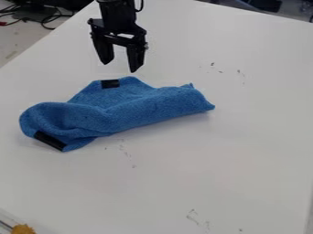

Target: Unfold the cloth from top left to bottom right

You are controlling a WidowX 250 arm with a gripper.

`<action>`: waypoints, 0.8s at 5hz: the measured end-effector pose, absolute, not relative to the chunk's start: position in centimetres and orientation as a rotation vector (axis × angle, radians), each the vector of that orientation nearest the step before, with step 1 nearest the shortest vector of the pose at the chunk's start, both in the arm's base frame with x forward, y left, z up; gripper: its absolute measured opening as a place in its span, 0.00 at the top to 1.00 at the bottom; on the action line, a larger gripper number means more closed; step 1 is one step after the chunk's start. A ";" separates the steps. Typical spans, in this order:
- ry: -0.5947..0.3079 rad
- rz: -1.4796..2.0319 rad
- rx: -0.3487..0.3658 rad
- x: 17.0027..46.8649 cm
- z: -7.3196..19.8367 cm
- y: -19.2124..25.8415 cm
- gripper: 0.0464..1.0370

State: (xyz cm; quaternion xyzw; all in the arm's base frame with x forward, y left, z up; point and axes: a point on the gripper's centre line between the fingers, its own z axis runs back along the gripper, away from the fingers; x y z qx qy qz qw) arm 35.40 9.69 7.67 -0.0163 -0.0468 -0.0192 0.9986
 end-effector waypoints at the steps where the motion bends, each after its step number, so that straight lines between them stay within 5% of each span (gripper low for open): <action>1: -0.050 -0.031 -0.048 35.1 6.2 9.6 0.04; 4: 0.024 0.077 -0.096 36.9 3.8 12.2 0.04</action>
